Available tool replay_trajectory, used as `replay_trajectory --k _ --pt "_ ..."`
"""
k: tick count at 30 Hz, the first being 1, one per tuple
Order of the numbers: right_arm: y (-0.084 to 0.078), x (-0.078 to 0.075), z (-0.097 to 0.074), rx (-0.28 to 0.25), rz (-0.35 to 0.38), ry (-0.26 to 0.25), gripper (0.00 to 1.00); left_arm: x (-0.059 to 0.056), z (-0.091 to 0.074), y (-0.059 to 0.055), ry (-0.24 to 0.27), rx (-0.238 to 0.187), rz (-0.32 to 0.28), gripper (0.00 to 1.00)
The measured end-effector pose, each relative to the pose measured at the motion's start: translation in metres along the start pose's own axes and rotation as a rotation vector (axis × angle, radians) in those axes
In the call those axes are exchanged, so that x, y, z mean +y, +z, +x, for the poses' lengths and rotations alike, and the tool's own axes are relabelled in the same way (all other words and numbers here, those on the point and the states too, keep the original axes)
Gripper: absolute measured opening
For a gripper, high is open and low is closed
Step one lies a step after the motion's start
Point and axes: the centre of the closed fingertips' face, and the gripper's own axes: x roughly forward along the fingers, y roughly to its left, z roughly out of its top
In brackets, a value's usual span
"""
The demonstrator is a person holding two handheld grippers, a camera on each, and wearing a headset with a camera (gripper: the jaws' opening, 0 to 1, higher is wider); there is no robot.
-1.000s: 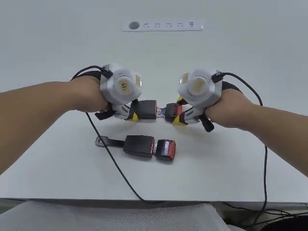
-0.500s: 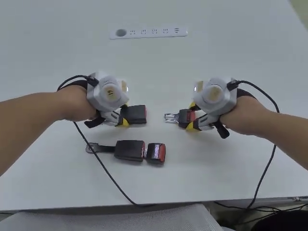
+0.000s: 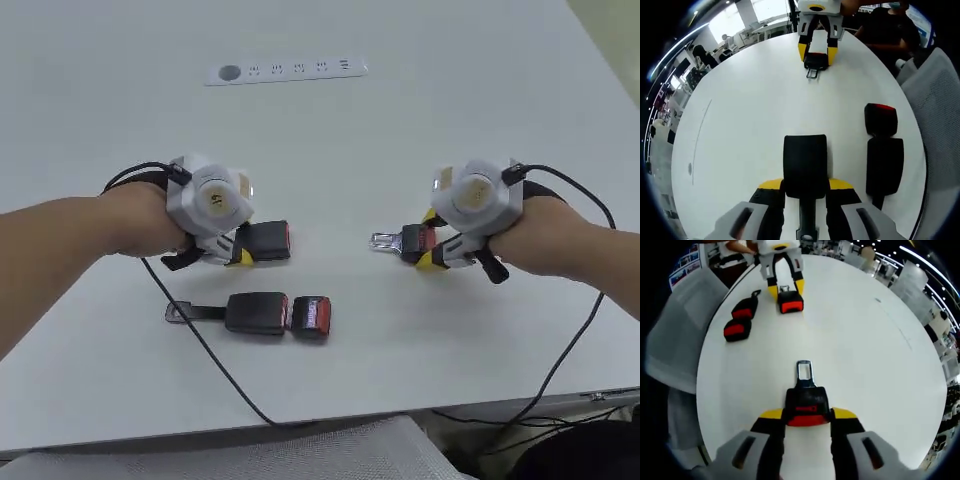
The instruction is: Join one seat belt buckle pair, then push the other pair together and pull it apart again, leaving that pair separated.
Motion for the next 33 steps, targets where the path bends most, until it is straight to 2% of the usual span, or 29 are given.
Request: replay_trajectory --k 2,6,11,13,15,20,22,24,27,30,33 --pt "-0.002 -0.001 -0.001 0.009 -0.028 -0.013 0.35 0.0 0.0 0.0 -0.002 0.002 0.004 0.32" --pt "-0.001 -0.002 -0.002 0.008 -0.035 -0.03 0.37 0.0 0.0 0.001 -0.003 0.014 0.031 0.32" --pt "-0.002 -0.003 -0.004 0.0 -0.024 -0.057 0.42 0.0 0.0 0.002 0.014 0.026 0.048 0.32" --pt "-0.004 -0.002 -0.005 -0.005 -0.011 -0.064 0.44 0.001 -0.001 0.0 0.02 0.027 0.049 0.36" --pt "-0.005 -0.002 -0.006 -0.02 -0.001 -0.076 0.47 0.004 -0.004 0.005 0.047 -0.001 0.028 0.45" --pt "-0.01 0.003 -0.014 -0.069 0.068 -0.096 0.52 0.001 -0.017 0.005 0.059 -0.028 0.005 0.48" --pt "-0.011 0.007 -0.02 -0.093 0.103 -0.116 0.53 0.002 -0.027 0.003 0.092 -0.047 -0.032 0.51" --pt "-0.009 0.013 -0.027 -0.128 0.135 -0.129 0.55 0.0 -0.039 0.005 0.122 -0.093 -0.081 0.52" --pt "-0.005 0.023 -0.038 -0.169 0.151 -0.151 0.58 -0.006 -0.055 0.003 0.157 -0.149 -0.152 0.53" --pt "0.003 0.034 -0.047 -0.213 0.154 -0.168 0.65 -0.013 -0.069 -0.003 0.186 -0.192 -0.198 0.57" --pt "0.01 0.044 -0.057 -0.256 0.162 -0.181 0.67 -0.025 -0.083 -0.011 0.205 -0.209 -0.233 0.6"
